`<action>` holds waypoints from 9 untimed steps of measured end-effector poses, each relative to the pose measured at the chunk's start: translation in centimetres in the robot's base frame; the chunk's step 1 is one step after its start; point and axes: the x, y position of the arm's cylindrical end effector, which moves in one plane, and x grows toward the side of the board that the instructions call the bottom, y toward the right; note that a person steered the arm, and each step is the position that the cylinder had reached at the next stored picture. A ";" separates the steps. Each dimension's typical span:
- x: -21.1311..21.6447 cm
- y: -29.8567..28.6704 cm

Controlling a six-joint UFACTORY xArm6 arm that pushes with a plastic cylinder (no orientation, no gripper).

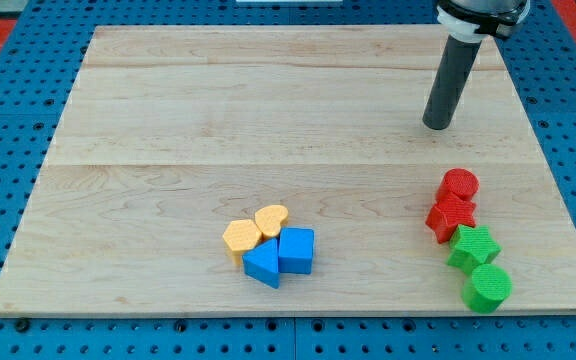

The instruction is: Move your arm to the right side of the blue cube

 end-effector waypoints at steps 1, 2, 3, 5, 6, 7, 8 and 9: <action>0.0 -0.4; -0.8 -3.2; -1.1 -3.8; 1.1 -5.9; 2.0 -3.4; 6.3 -8.0; 10.9 -10.2; 12.9 -9.5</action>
